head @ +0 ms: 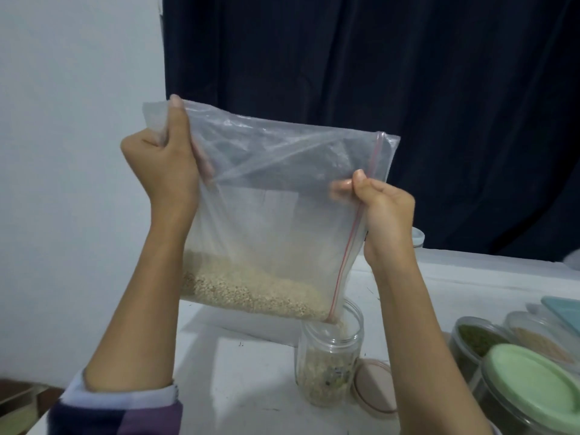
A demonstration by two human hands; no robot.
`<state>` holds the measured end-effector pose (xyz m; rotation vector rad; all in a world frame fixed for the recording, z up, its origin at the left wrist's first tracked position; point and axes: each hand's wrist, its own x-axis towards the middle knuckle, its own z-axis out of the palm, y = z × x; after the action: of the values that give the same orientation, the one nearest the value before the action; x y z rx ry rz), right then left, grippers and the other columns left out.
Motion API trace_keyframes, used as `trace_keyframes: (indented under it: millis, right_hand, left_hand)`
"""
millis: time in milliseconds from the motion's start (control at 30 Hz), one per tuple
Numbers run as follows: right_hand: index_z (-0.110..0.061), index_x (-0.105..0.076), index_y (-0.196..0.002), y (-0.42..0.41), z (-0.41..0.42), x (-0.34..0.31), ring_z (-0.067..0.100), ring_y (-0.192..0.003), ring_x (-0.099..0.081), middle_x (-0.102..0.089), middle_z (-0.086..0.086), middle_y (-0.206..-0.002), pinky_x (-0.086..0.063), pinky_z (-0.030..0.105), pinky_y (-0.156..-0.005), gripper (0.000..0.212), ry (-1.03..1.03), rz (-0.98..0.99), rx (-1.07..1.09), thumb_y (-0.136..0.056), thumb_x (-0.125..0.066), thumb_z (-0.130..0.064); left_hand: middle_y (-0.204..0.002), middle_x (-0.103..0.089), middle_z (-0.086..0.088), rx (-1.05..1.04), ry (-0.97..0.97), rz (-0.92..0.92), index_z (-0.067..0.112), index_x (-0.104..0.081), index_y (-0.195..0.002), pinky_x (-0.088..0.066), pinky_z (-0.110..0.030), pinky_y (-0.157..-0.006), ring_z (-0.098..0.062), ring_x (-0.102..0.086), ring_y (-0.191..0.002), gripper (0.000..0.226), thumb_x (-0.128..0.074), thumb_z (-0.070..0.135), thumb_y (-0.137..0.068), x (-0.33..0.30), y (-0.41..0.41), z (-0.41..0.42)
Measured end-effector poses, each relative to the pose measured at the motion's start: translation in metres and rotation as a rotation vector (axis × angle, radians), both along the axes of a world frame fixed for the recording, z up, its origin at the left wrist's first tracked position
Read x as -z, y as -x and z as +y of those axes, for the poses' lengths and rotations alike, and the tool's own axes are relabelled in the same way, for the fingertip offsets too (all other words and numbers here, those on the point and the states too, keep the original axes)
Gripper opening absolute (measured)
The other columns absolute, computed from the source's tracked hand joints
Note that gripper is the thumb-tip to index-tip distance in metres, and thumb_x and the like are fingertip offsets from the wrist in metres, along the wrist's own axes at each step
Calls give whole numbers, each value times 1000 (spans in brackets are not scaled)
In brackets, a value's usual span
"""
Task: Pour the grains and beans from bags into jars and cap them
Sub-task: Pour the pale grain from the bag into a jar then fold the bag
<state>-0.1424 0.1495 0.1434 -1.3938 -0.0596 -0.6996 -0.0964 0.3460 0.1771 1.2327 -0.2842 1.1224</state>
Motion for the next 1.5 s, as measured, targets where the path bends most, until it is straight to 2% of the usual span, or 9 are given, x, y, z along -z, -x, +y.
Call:
trace_keyframes:
  millis: [67,133,267,400,533,933,1067,1400,1500]
  right_hand:
    - [-11,-73,-71,0,-1,0,14,-81,-71,-75,3,-76,-52,26,-85,30,21,10,-29,-95,-57,-17]
    - [-11,-73,-70,1,-1,0,16,-82,-71,-75,3,-76,-53,28,-88,30,32,6,-32,-95,-57,-17]
    - [-10,-74,-73,1,-1,-2,15,-83,-71,-75,3,-77,-52,29,-87,30,60,13,-48,-95,-56,-19]
    - [-9,-73,-73,3,-3,-3,16,-83,-72,-75,3,-77,-52,31,-92,29,29,-16,-33,-95,-56,-17]
    - [-6,-74,-78,5,-1,-6,13,-81,-72,-75,4,-79,-51,20,-88,27,84,-14,-76,-95,-56,-17]
    - [-4,-72,-77,5,1,-9,15,-80,-72,-75,5,-81,-50,18,-89,28,60,-35,-89,-96,-55,-15]
    - [-7,-73,-76,7,3,-11,14,-82,-72,-75,6,-78,-50,16,-87,28,86,-24,-92,-96,-55,-16]
    - [-5,-75,-80,6,1,-9,10,-83,-70,-75,7,-80,-50,15,-83,26,42,-13,-47,-95,-57,-16]
    - [-5,-75,-80,7,3,-7,11,-85,-71,-75,6,-81,-51,19,-82,27,91,32,-86,-95,-56,-18]
  left_hand:
    - [-27,-34,12,22,-20,16,23,-39,-31,-31,-14,-42,-4,-35,-28,66,-55,30,-95,0,-2,3]
    - [-31,-44,1,38,-11,20,-1,-43,-42,-38,-24,-45,-13,-43,-31,65,-55,38,-92,0,-2,5]
    - [-28,-42,5,34,-41,15,6,-40,-37,-38,-21,-47,-10,-41,-30,66,-54,36,-94,1,-3,5]
    - [-44,-49,-27,-12,6,17,-8,-44,-45,-35,-31,-44,-37,-43,-39,71,-56,48,-87,-2,-6,11]
    - [-28,-34,12,-3,9,16,22,-33,-30,-30,-17,-43,-4,-34,-31,68,-57,35,-92,-5,-2,9]
    - [-35,-47,-7,30,-9,20,3,-43,-39,-41,-34,-46,-26,-46,-37,66,-55,43,-90,-4,-5,20]
    - [-27,-40,9,40,-40,13,20,-41,-29,-36,-21,-48,-6,-40,-30,69,-53,32,-95,-6,2,14]
    - [-35,-42,0,26,-5,34,7,-43,-39,-35,-27,-48,-11,-40,-35,64,-56,43,-90,-5,2,16]
    - [-30,-43,5,41,-58,42,17,-43,-29,-37,-17,-48,-7,-40,-32,69,-53,34,-95,-2,2,12]
